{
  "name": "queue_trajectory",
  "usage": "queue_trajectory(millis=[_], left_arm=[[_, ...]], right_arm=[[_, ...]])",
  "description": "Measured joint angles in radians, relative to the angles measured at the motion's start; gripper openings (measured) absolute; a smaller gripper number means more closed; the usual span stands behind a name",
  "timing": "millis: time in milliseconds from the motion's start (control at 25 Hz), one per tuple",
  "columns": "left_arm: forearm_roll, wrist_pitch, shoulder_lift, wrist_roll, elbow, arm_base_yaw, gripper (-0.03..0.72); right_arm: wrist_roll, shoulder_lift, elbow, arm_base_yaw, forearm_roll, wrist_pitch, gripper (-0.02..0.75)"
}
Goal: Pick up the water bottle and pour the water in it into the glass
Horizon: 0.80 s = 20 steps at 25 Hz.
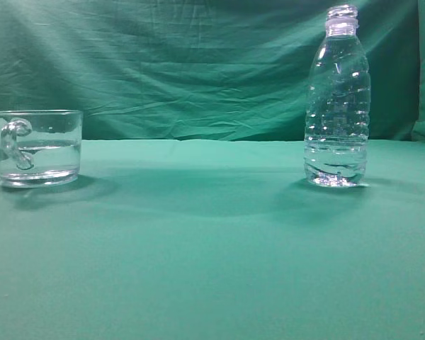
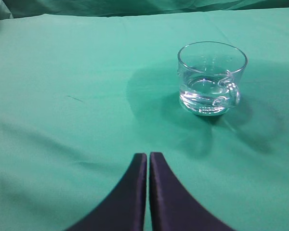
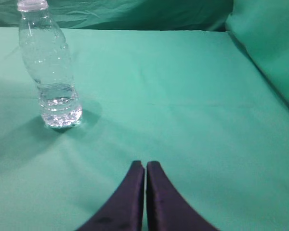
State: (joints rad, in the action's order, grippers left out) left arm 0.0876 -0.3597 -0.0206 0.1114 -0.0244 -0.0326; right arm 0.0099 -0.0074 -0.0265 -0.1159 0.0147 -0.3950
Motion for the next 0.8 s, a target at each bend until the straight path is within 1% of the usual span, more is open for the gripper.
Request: queue_trajectory(millis=[800], left_arm=[[0.0, 0.0, 0.0, 0.0, 0.0, 0.0, 0.0]], right_arm=[[-0.01, -0.001, 0.0, 0.0, 0.0, -0.018, 0.0]])
